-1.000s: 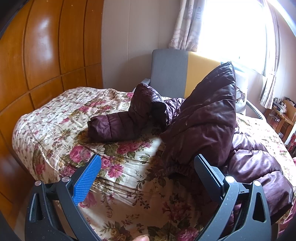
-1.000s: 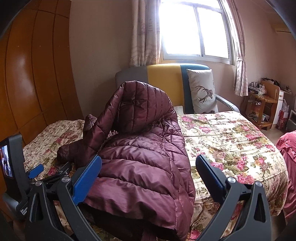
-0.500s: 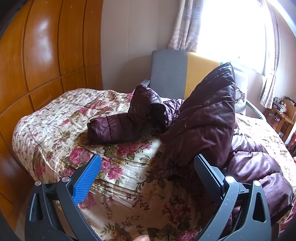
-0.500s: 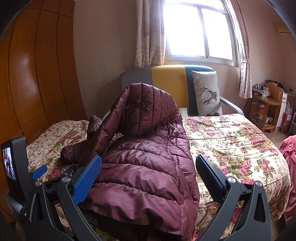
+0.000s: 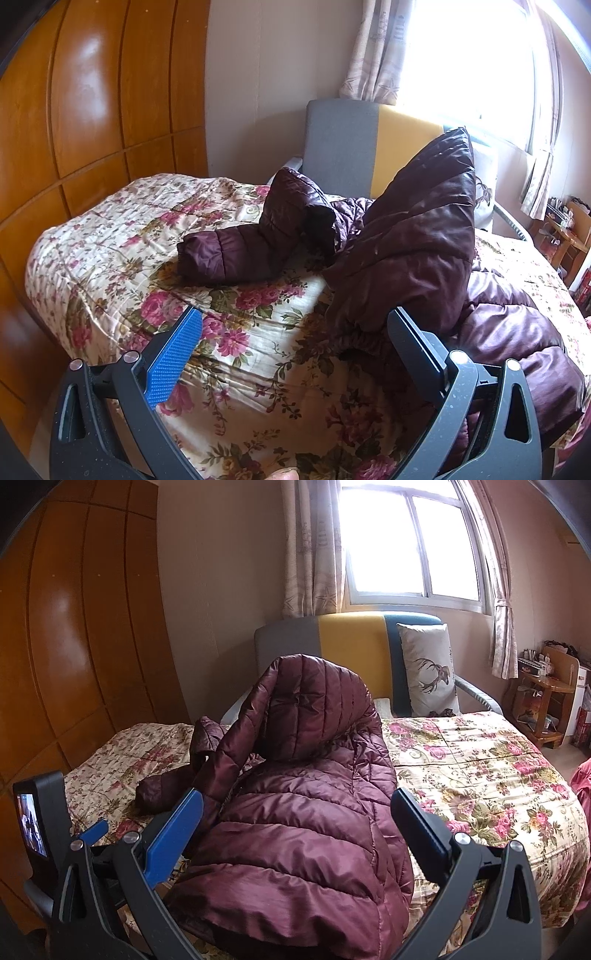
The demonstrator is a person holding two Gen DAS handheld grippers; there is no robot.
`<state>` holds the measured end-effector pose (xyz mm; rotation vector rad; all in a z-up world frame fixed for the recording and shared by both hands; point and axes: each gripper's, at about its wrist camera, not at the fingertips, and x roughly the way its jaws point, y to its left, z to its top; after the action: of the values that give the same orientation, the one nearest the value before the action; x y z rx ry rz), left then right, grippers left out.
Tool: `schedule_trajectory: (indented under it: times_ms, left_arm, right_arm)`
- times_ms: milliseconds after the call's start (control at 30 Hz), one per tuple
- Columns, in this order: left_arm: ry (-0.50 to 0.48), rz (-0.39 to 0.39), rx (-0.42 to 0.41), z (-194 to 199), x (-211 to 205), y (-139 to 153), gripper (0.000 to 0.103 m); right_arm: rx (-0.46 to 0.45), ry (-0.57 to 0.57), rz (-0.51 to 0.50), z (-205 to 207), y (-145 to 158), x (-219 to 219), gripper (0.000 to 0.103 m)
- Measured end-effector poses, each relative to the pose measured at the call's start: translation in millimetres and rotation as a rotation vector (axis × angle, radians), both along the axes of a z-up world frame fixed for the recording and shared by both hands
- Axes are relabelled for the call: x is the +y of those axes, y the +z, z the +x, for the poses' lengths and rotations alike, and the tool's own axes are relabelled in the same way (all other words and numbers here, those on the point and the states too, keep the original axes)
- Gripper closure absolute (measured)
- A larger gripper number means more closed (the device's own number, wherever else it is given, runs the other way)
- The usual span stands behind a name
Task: Fold large clothes
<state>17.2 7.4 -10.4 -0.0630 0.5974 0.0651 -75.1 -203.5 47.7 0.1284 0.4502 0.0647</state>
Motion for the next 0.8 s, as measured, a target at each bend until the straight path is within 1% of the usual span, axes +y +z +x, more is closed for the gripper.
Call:
schedule_trajectory:
  times_ms: [267, 367, 500, 567, 633, 667, 733, 800]
  left_arm:
    - [0.008, -0.007, 0.013, 2.6, 3.3, -1.4, 0.004]
    - [0.011, -0.011, 0.021, 5.5, 4.0, -2.8, 0.004]
    - [0.012, -0.025, 0.038, 11.7, 9.3, -7.8, 0.004]
    - [0.005, -0.058, 0.046, 16.5, 17.9, -9.8, 0.004]
    - [0.001, -0.097, 0.05, 20.1, 27.6, -11.7, 0.004]
    - [0.005, -0.133, 0.05, 21.8, 36.7, -12.9, 0.004]
    - [0.022, -0.177, 0.051, 23.8, 49.2, -15.6, 0.004]
    - [0.043, -0.213, 0.052, 25.9, 63.6, -18.3, 0.004]
  right_arm:
    - [0.006, 0.048, 0.006, 15.0, 7.3, 6.9, 0.002]
    - [0.033, 0.079, 0.013, 24.9, 7.4, 9.9, 0.002]
    - [0.09, 0.128, 0.052, 44.9, 6.1, 10.3, 0.002]
    - [0.125, 0.163, 0.087, 59.7, 8.0, 11.8, 0.002]
    - [0.144, 0.181, 0.09, 76.1, 10.4, 17.2, 0.002]
    - [0.156, 0.183, 0.088, 86.5, 11.0, 20.0, 0.002]
    - [0.21, 0.186, 0.08, 111.4, 6.3, 26.3, 0.003]
    - [0.274, 0.186, 0.086, 141.0, -2.6, 35.2, 0.006]
